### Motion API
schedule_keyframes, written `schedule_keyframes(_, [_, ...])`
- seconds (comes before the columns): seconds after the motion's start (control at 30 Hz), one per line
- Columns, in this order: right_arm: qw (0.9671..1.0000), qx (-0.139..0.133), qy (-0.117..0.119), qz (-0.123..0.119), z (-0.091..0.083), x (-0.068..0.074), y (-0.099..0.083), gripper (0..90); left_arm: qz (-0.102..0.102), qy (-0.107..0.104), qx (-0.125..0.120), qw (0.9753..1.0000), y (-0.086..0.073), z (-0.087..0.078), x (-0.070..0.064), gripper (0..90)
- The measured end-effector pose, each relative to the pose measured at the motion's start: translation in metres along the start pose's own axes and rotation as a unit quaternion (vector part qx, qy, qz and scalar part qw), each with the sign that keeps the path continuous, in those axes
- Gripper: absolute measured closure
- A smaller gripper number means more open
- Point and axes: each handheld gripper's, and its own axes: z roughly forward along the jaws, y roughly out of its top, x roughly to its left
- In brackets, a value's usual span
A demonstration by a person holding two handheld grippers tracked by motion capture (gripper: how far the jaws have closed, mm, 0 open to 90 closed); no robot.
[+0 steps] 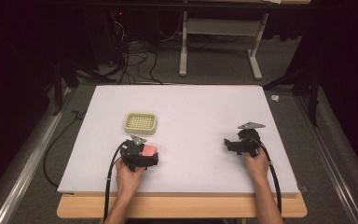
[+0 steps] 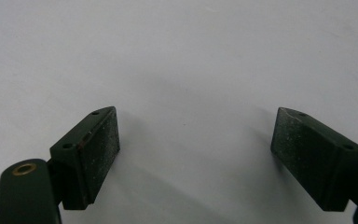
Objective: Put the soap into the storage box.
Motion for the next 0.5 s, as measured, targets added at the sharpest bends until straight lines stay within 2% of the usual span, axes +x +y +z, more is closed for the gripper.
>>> schedule_keyframes(0.5, [1.0, 0.0, 0.0, 0.0, 0.0, 0.0, 0.0, 16.0, 0.01, -0.001, -0.001, 0.9999, -0.0015, -0.0027, -0.0003, 13.3])
